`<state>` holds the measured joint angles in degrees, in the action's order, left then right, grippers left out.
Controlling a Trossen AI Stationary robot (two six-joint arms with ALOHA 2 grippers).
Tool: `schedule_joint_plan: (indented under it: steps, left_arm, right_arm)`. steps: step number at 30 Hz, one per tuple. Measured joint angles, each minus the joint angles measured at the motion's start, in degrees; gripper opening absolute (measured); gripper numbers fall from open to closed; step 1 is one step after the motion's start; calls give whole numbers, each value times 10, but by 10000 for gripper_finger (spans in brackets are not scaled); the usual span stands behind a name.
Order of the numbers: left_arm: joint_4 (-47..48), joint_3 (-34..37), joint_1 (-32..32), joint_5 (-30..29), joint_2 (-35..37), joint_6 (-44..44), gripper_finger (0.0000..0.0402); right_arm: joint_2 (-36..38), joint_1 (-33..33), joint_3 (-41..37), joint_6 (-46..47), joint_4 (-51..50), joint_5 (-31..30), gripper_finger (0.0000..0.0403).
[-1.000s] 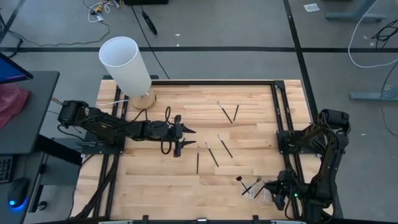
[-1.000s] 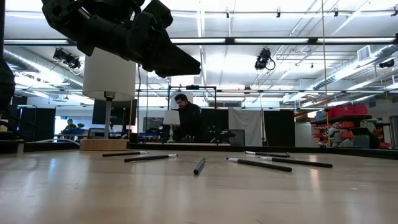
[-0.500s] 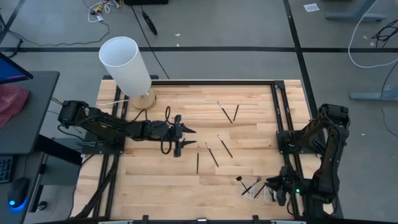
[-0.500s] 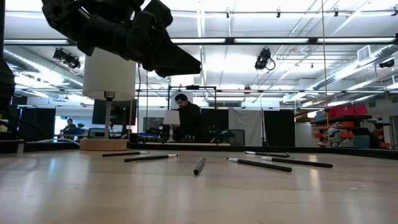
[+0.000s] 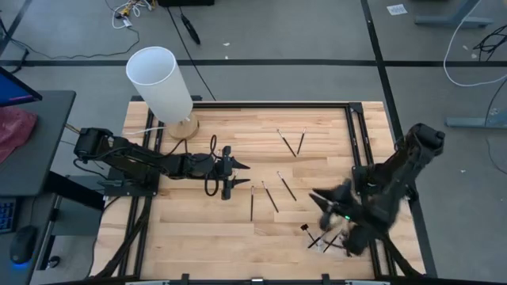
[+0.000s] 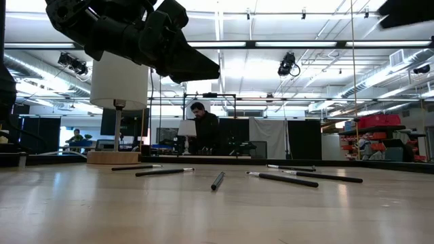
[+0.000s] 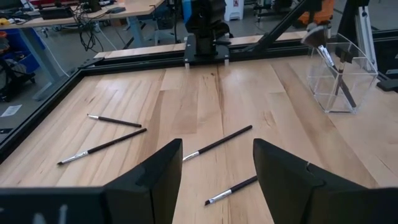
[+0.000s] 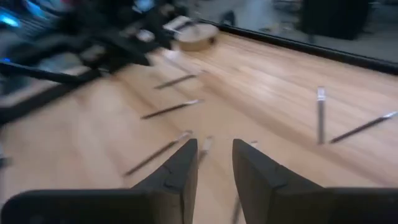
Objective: Pick & Place Makeup Supplies
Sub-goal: Put the silver makeup brush into the transparent organizer
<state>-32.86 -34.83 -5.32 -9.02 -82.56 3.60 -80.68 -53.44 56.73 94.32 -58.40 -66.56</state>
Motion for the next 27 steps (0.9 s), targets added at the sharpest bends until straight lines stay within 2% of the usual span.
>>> schedule_joint_plan:
  steps: [7,11,16,21,24,27]
  left_arm:
    - [2,0,1,-2,0,1,199]
    - [20,0,0,-25,0,0,199]
    - [68,0,1,-62,0,0,199]
    - [89,0,4,-86,0,1,199]
    - [91,0,12,-88,0,1,199]
    - [93,0,19,-88,0,0,199]
  right_arm:
    - [0,167,0,-344,200,89,107]
    - [-3,250,0,-484,277,166,131]
    - [-4,343,-52,-553,369,233,177]
    - [-16,419,-154,-603,590,313,222]
    - [-44,437,-189,-644,696,337,238]
    - [-73,436,-196,-671,712,341,241]
